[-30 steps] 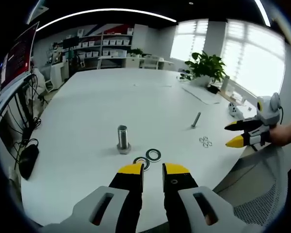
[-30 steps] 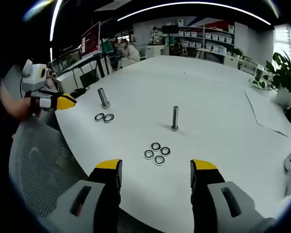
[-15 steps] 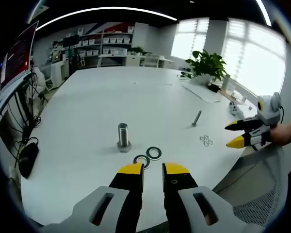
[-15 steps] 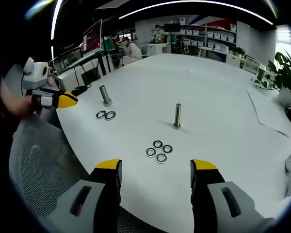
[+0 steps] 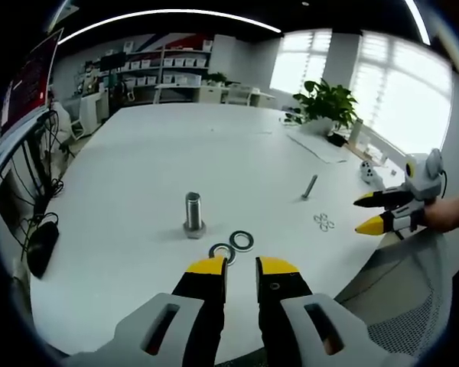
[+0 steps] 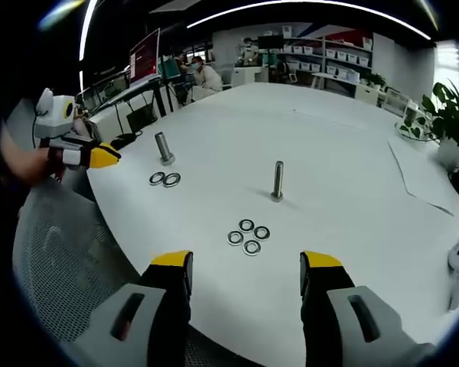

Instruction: Place the washer onto the threaded stud by aligning its center hole with the stud, sliding it down to the base, and recovering from edge contact or off-axis alignment until the washer reaches the visible bottom stop.

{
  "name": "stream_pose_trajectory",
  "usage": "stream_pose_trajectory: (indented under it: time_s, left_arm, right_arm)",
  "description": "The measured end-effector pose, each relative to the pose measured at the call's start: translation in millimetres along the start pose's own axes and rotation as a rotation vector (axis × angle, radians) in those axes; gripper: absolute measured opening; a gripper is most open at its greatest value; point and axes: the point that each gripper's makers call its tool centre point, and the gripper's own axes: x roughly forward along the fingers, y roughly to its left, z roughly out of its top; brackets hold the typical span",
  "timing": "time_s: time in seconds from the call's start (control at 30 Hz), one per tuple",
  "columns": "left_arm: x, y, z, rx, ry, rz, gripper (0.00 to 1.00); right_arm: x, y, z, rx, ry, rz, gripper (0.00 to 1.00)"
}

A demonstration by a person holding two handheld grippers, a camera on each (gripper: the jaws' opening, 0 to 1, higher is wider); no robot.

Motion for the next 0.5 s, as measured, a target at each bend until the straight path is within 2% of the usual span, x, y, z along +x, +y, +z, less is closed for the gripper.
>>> stream_pose_trajectory:
  time_s: [0.5]
  left_arm:
    - [0.9, 0.3, -3.9, -0.002, 0.019, 0.002, 0.13]
  right_arm:
    - [-0.9, -2.1, 0.8, 0.021, -0.009, -0.002, 0.59]
